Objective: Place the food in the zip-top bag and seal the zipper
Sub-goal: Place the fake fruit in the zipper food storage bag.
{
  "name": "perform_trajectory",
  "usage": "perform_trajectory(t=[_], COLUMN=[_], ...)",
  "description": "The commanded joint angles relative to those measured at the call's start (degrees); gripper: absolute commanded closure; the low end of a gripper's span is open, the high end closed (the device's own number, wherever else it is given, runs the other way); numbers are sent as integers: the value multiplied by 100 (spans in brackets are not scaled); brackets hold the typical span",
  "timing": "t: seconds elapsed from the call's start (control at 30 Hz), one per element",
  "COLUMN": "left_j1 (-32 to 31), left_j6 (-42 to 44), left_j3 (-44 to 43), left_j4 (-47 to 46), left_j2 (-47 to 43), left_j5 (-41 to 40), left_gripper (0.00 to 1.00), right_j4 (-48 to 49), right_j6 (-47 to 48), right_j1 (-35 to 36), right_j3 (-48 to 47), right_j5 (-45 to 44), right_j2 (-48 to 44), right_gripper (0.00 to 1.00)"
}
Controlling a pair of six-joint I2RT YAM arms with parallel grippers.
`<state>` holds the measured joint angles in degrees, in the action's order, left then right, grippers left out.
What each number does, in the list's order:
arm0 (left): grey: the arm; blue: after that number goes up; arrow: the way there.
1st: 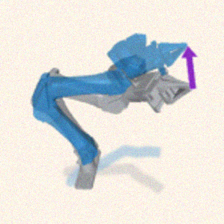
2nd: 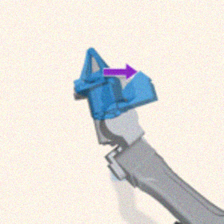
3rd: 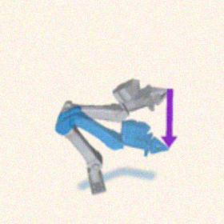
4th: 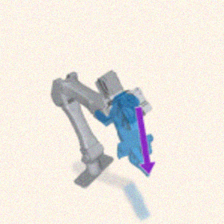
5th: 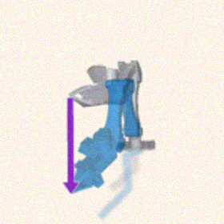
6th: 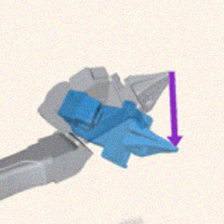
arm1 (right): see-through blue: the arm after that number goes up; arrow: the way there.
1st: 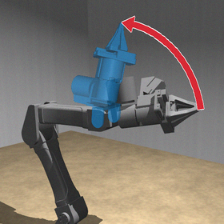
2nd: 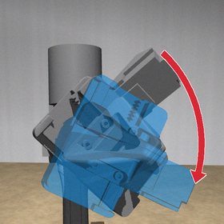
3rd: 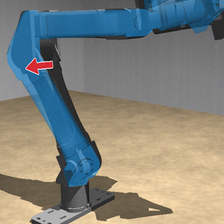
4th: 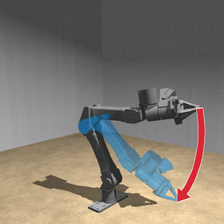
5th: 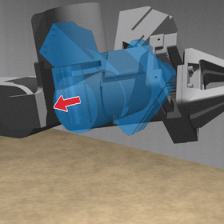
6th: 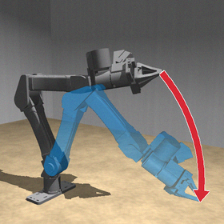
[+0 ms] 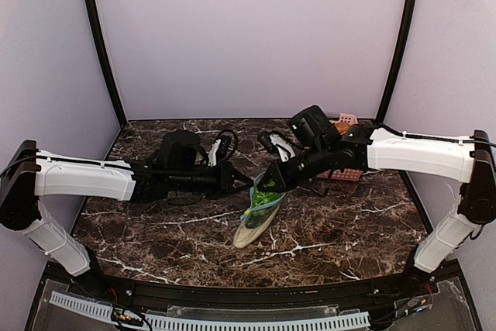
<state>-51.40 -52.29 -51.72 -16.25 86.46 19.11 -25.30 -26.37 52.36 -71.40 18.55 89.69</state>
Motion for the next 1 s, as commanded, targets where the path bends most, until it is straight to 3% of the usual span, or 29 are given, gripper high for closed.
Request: perform_trajectory(t=[0.0,0.57,0.77,0.97], left_j1=[-28,-28,-20,-28], left_j6=[0,26,27,35], left_j3=[-17,16,61,81], left_j4=[-80,-8,1,-1], left_j2=[-99,-205,-253,-260], left_j5=[29,24,-16,-34], left_gripper=[99,99,99,99], right_j4=[249,211,-281,-684], right_j6=[-227,-418,-255,-150], right_j1=[144,607,596,572], right_j3=[111,-144,-431,-432], right_j5=[-88,-191,-629,-1036], right_j2=[157,604,185,-345], right_gripper=[100,99,64,44])
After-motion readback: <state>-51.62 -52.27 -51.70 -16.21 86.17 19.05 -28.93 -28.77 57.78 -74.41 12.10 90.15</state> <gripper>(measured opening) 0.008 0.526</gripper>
